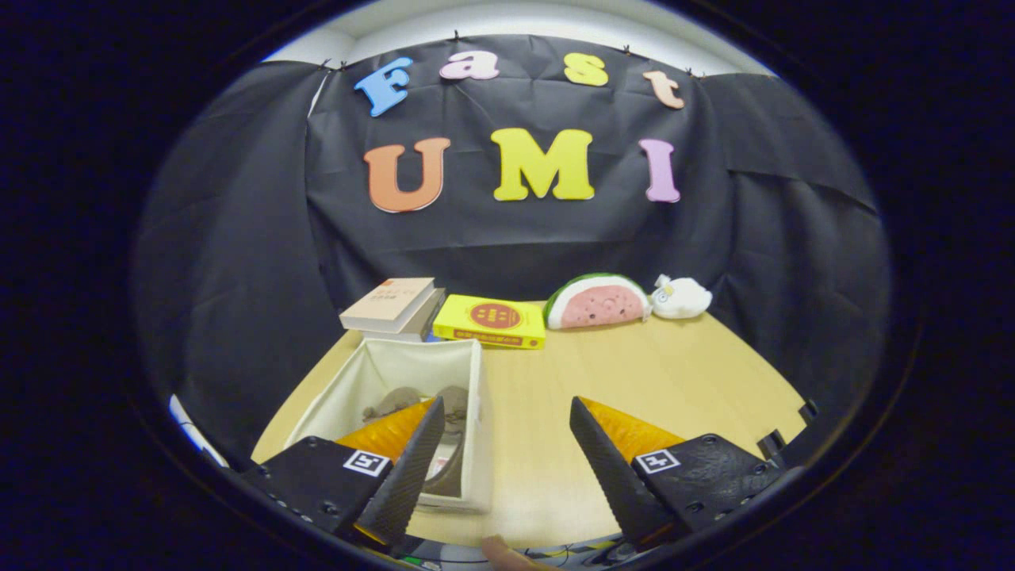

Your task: Open the storage box then place both shoes into the box .Put the left shoe in first, then the right shoe, with the right side of both shoes facing outward in a uniform manner.

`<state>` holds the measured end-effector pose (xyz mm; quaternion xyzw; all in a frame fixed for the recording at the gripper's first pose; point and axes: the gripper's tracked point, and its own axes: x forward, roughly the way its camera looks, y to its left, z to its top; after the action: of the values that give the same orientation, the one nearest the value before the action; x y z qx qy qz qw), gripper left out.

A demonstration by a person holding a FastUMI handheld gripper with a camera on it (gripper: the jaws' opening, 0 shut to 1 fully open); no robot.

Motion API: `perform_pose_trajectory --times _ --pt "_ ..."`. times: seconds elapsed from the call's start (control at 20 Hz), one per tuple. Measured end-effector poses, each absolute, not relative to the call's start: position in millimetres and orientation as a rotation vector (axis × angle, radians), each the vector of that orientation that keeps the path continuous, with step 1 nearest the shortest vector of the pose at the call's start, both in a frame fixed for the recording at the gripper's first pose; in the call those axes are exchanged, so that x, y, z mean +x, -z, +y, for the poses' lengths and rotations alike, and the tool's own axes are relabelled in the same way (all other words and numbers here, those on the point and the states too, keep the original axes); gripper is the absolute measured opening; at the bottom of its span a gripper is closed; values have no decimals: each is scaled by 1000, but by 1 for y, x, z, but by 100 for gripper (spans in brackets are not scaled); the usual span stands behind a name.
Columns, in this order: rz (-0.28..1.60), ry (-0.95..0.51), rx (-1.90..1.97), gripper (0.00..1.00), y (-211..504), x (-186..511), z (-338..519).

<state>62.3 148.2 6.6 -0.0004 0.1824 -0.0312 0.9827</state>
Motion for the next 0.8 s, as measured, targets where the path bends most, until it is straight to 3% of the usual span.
perform_pose_trajectory --times 0.4,0.8 --pt "166 -16 67 96 -25 20 128" --pt "40 50 -39 96 -13 13 57"
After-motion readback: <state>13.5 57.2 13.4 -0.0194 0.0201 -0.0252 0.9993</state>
